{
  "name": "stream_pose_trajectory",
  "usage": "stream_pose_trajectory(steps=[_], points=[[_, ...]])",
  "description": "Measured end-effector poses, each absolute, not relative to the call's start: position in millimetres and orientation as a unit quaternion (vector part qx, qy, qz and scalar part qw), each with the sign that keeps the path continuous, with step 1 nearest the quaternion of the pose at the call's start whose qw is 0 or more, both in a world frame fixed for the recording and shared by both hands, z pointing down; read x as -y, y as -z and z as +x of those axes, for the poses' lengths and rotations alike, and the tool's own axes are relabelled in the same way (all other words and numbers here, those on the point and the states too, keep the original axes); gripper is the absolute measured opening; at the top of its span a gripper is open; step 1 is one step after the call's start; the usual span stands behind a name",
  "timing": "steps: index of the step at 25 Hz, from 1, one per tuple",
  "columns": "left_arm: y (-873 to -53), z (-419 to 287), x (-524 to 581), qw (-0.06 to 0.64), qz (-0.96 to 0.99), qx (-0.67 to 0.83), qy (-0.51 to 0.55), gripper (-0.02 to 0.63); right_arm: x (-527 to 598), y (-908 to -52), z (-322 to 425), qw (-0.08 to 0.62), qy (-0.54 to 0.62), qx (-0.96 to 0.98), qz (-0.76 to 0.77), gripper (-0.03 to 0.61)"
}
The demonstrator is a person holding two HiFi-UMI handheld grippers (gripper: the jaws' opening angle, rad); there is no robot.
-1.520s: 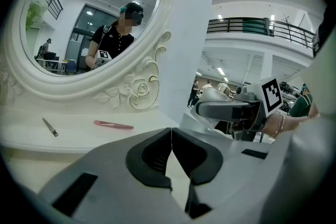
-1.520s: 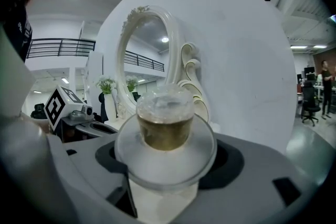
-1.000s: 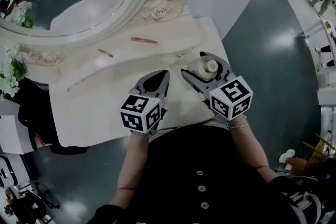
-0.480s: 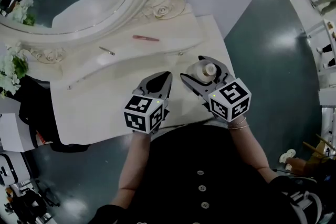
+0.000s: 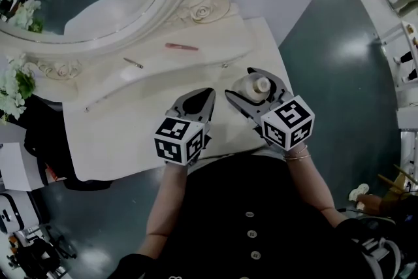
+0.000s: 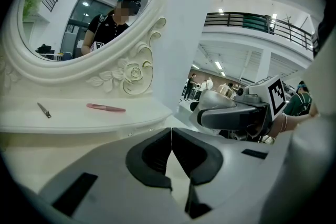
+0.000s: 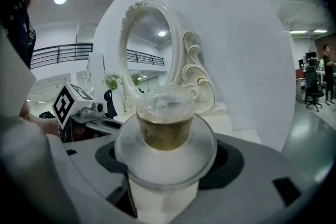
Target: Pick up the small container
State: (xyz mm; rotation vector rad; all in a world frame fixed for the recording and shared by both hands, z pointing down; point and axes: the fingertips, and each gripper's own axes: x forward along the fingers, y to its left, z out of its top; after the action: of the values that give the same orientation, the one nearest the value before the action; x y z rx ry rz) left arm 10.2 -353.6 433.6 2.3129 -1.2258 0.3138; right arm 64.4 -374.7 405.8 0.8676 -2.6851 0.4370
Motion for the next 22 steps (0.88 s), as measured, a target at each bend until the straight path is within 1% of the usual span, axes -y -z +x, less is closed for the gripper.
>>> stream_pose_trajectory(steps=[22], points=[[-431.3,11.0,357.3,0.241,0.86,0.434,-0.114,0.014,372.5,-405.3,58.0,0.146,-0.146,0.931,0.302,0.341]])
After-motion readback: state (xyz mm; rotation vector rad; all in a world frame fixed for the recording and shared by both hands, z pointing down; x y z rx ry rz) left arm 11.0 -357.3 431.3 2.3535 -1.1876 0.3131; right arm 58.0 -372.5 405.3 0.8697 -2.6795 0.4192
